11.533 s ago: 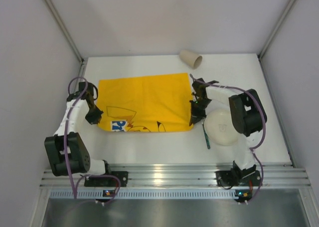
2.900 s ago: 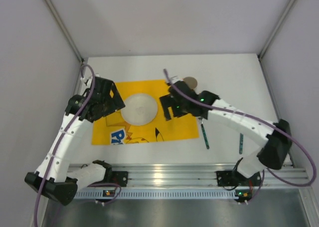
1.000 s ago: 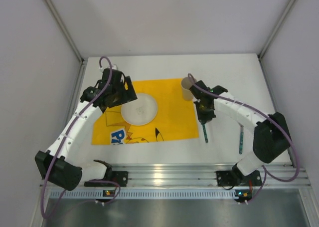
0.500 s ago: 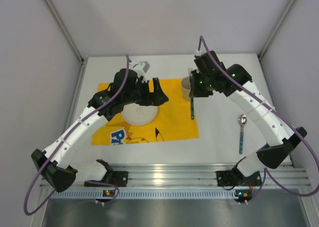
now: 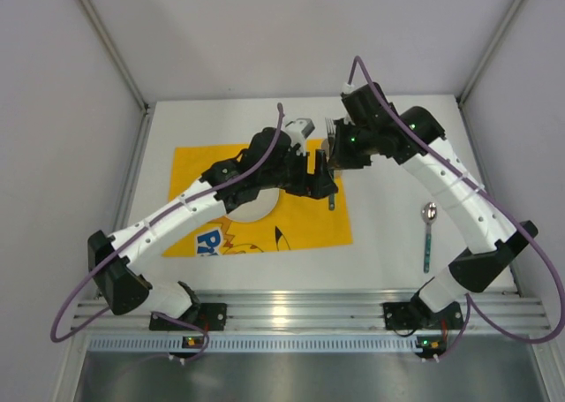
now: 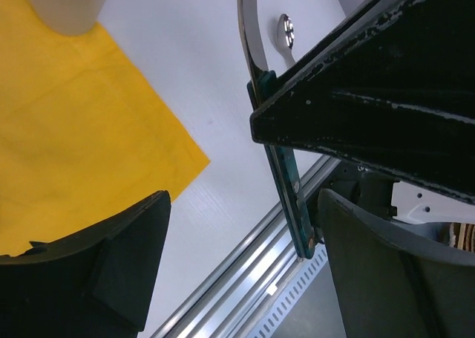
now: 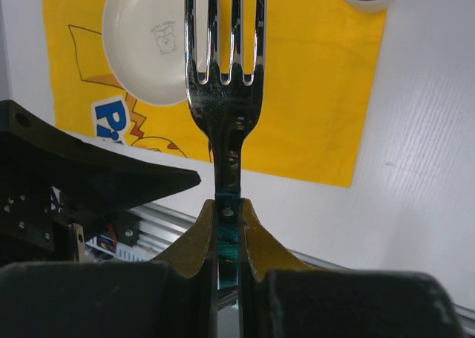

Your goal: Set the dinner table for one person

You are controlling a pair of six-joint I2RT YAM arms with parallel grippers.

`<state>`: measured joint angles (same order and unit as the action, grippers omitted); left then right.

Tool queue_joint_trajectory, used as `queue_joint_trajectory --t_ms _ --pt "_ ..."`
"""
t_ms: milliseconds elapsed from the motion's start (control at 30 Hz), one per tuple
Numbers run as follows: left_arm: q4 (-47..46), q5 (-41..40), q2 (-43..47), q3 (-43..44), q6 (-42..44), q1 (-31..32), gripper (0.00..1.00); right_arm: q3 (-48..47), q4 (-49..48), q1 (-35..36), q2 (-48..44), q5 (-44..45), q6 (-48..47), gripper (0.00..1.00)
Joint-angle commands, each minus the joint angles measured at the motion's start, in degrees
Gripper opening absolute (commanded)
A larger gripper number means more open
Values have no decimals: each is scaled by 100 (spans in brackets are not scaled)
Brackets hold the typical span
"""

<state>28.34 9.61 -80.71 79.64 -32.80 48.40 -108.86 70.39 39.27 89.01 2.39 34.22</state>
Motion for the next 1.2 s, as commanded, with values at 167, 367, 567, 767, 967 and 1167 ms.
queue_joint_trajectory --t_ms 167,367,567,767,967,1167 --pt "-759 147 -278 236 -183 99 59 -110 -51 2 -331 -467 217 0" --pt "-865 139 -384 228 -350 99 0 374 -675 -121 -657 -1003 305 0" --pt "529 -1379 -305 640 -43 90 0 383 -659 -200 -596 -987 24 99" --pt "3084 -4408 45 764 37 -110 0 593 -544 -551 -876 -837 -275 100" --pt "4653 -5986 -155 -34 290 -647 0 1191 -535 -868 -1263 -916 -582 100" --pt "4102 -6427 -638 -686 836 -1587 0 1736 -579 -1070 -1597 -1127 -715 100"
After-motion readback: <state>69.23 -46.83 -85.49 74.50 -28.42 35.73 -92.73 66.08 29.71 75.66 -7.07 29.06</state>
